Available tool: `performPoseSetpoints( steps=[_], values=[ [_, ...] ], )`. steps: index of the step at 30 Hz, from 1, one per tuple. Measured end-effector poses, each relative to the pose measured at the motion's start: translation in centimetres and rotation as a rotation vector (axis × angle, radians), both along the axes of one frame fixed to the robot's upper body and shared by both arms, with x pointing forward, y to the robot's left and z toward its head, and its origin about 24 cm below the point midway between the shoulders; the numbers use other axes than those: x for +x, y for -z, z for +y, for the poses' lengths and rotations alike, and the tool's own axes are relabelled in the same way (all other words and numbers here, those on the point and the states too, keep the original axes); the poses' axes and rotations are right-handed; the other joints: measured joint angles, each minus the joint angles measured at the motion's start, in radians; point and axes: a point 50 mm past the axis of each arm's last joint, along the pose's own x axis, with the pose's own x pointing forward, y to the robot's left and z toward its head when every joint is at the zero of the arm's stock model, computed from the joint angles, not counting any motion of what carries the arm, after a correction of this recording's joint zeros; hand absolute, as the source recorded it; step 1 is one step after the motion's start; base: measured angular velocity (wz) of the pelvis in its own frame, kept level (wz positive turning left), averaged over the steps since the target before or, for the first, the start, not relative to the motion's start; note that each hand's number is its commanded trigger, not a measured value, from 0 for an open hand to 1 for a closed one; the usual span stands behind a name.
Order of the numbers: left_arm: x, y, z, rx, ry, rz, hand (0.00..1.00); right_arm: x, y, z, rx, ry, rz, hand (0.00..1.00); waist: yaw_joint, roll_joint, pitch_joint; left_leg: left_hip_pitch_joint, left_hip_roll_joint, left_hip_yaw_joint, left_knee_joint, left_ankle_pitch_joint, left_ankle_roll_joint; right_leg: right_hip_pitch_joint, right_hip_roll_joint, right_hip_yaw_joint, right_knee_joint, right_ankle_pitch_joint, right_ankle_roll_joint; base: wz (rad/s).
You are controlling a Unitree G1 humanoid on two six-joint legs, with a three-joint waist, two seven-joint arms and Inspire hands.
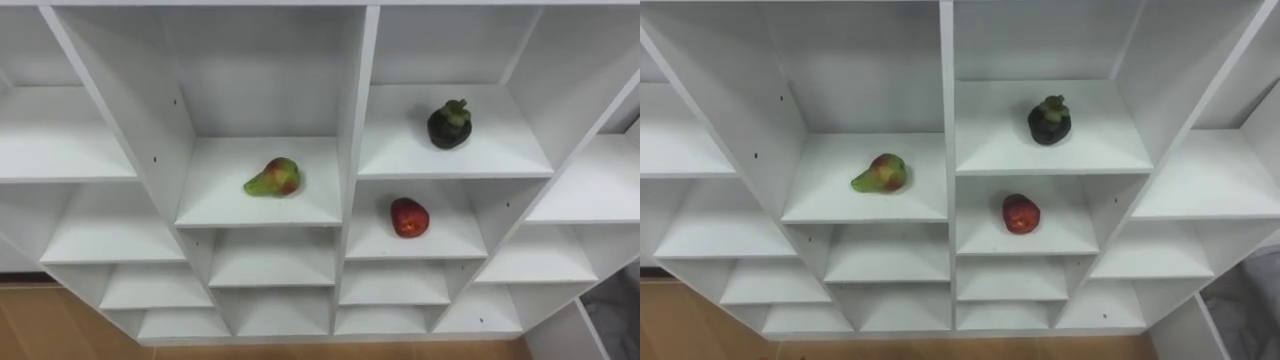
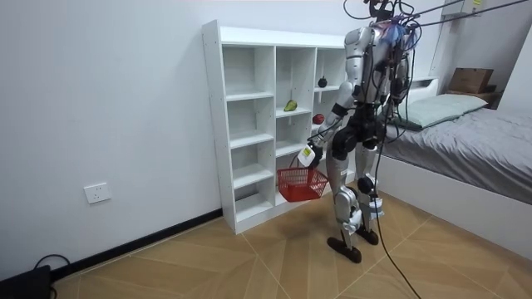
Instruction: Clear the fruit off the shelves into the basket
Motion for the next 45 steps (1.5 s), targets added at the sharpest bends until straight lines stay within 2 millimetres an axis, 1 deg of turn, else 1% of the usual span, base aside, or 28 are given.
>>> performPoseSetpoints(
  steps=[5,7,8,12,13,14,17,19,20,22,25,29,36,41,45],
  values=[
    [0.6,-0.1,-0.1,0.000,0.024,-0.013,1.00,2.0,-1.2,0.5,-0.009,-0.043,-0.118,0.00,-0.001,0.001,0.0021,-0.004,0.005,0.010,0.002,0.000,0.000,-0.006,0.005,0.004,0.002,0.006,-0.003,-0.07],
    [0.8,-0.2,-0.1,0.002,0.028,-0.027,1.00,3.2,-2.2,0.7,-0.013,-0.062,-0.192,0.00,0.000,0.004,0.0024,-0.004,0.007,0.019,0.001,0.000,-0.001,-0.014,0.009,0.017,0.000,0.008,-0.004,-0.13],
    [0.9,-0.2,-0.1,0.002,0.029,-0.032,1.00,3.4,-2.4,0.7,-0.015,-0.068,-0.208,0.00,-0.001,0.004,0.0023,-0.004,0.007,0.019,0.001,0.000,-0.001,-0.014,0.009,0.018,0.000,0.008,-0.004,-0.07],
    [1.3,-0.3,-0.2,0.004,0.042,-0.060,1.00,4.7,-3.8,1.0,-0.033,-0.082,-0.308,0.00,-0.005,0.007,0.0001,-0.007,0.007,0.020,0.000,0.000,-0.001,-0.014,0.010,0.018,0.000,0.011,-0.004,0.00],
    [1.3,-0.3,-0.3,0.003,0.052,-0.061,1.00,5.1,-4.2,1.1,-0.041,-0.082,-0.337,0.00,-0.006,0.008,-0.0049,-0.008,0.007,0.020,0.000,0.000,-0.001,-0.016,0.010,0.018,-0.001,0.011,-0.004,0.00],
    [1.3,-0.3,-0.4,0.003,0.054,-0.063,1.00,5.4,-4.4,1.1,-0.045,-0.082,-0.353,0.00,-0.006,0.008,-0.0061,-0.008,0.007,0.020,-0.001,0.000,-0.001,-0.016,0.010,0.019,-0.001,0.011,-0.004,0.00],
    [1.5,-0.4,-0.4,0.003,0.056,-0.074,1.00,6.5,-5.8,1.3,-0.058,-0.091,-0.446,0.00,-0.006,0.012,-0.0040,-0.007,0.008,0.021,-0.001,0.000,-0.001,-0.017,0.011,0.027,-0.001,0.011,-0.004,-0.01],
    [1.5,-0.6,-0.4,0.003,0.059,-0.092,1.00,7.5,-7.2,1.6,-0.063,-0.102,-0.532,0.00,-0.003,0.014,-0.0035,-0.007,0.009,0.026,-0.002,0.000,-0.001,-0.018,0.012,0.029,-0.001,0.011,-0.004,-0.05],
    [1.6,-0.6,-0.4,0.003,0.061,-0.097,1.00,7.8,-7.7,1.7,-0.064,-0.107,-0.555,0.00,-0.003,0.014,-0.0036,-0.008,0.009,0.027,-0.002,0.000,-0.001,-0.020,0.012,0.027,0.000,0.011,-0.004,-0.05],
    [1.6,-0.6,-0.5,0.002,0.066,-0.108,1.00,9.1,-9.8,2.2,-0.076,-0.130,-0.673,0.00,-0.003,0.019,-0.0059,-0.020,0.010,0.029,-0.003,0.000,-0.001,-0.030,0.013,0.028,0.001,0.014,-0.004,-0.04],
    [1.4,-0.6,-0.5,0.003,0.067,-0.110,1.00,10.0,-11.7,2.4,-0.091,-0.137,-0.786,0.00,-0.003,0.022,-0.0070,-0.020,0.010,0.030,-0.003,0.000,-0.001,-0.028,0.014,0.028,0.001,0.016,-0.004,0.00],
    [1.0,-0.6,-0.4,0.003,0.063,-0.101,1.00,10.6,-13.0,2.6,-0.105,-0.147,-0.852,0.00,-0.001,0.022,-0.0069,-0.018,0.010,0.031,-0.003,0.000,-0.001,-0.033,0.014,0.030,0.001,0.017,-0.004,0.00],
    [0.6,-0.6,-0.4,0.005,0.058,-0.097,1.00,11.7,-15.2,3.4,-0.145,-0.219,-0.957,0.00,-0.001,0.022,-0.0069,-0.033,0.011,0.030,-0.003,0.000,-0.001,-0.044,0.015,0.029,0.004,0.017,-0.005,0.00],
    [0.2,-0.4,-0.4,-0.007,0.049,-0.081,1.00,11.7,-15.4,3.5,-0.172,-0.227,-0.967,0.00,-0.001,0.021,-0.0048,-0.038,0.010,0.031,-0.003,0.000,-0.001,-0.046,0.015,0.031,0.004,0.018,-0.005,0.00],
    [0.1,-0.3,-0.5,-0.023,0.054,-0.071,1.00,11.8,-15.8,3.5,-0.184,-0.228,-0.972,0.00,-0.001,0.024,-0.0013,-0.038,0.009,0.031,-0.003,0.000,-0.001,-0.047,0.015,0.032,0.003,0.018,-0.005,0.00]
  ],
)
